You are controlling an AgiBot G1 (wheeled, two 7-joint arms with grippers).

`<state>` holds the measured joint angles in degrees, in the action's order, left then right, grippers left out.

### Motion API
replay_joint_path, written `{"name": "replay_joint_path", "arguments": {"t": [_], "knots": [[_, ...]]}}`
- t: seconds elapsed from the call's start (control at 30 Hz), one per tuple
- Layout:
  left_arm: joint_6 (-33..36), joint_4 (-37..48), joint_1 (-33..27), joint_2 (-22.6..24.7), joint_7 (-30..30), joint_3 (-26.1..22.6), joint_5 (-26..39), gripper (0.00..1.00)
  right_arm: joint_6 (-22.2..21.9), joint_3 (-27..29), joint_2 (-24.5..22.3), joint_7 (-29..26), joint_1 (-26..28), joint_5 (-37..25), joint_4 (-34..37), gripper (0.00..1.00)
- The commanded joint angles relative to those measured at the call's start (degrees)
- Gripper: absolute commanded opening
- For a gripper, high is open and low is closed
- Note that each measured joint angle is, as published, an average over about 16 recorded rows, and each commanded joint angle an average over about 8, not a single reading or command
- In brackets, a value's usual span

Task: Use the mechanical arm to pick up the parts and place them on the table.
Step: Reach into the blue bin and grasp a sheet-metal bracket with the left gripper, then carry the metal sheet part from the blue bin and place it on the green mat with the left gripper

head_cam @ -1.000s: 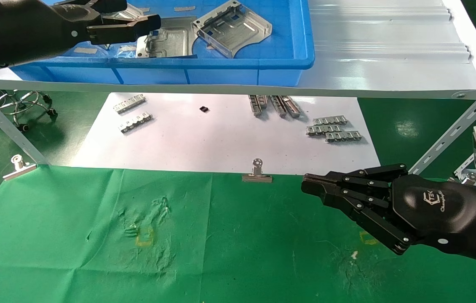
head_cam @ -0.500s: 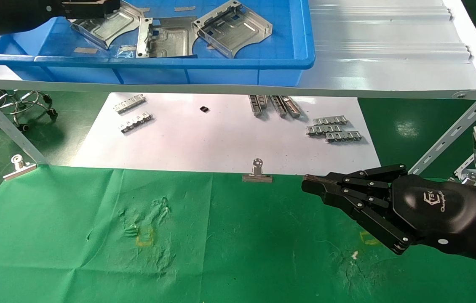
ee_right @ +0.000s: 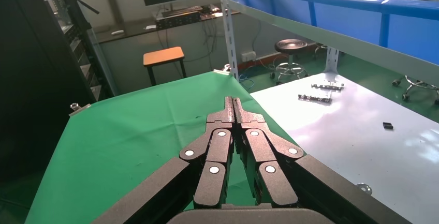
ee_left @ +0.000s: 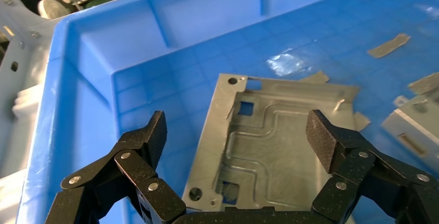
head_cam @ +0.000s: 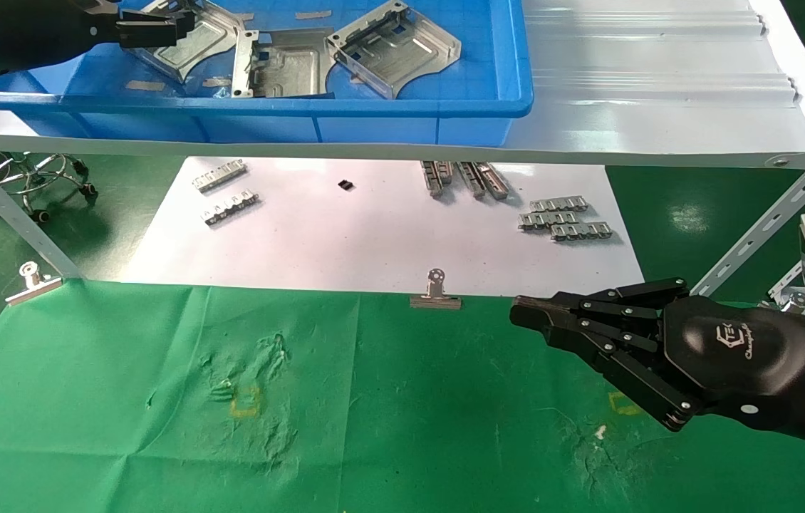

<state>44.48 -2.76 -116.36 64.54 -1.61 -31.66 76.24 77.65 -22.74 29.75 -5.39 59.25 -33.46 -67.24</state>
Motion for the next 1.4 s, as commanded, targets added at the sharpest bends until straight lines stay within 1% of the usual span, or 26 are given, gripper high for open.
{"name": "replay_joint_path", "arguments": {"t": [0.03, 0.53, 1.4], "knots": [[-1.02, 0.43, 0.02, 0.37, 0.75, -0.04, 0.09, 0.0, 0.0, 0.0, 0.0, 0.0, 0.0, 0.0, 0.0, 0.0], [-3.49, 1.92, 0.44, 0.85, 3.44, 0.52, -0.65, 0.0, 0.0, 0.0, 0.0, 0.0, 0.0, 0.0, 0.0, 0.0], [-5.21, 2.26, 0.3, 0.97, 5.22, 0.99, -1.3, 0.0, 0.0, 0.0, 0.0, 0.0, 0.0, 0.0, 0.0, 0.0]]}}
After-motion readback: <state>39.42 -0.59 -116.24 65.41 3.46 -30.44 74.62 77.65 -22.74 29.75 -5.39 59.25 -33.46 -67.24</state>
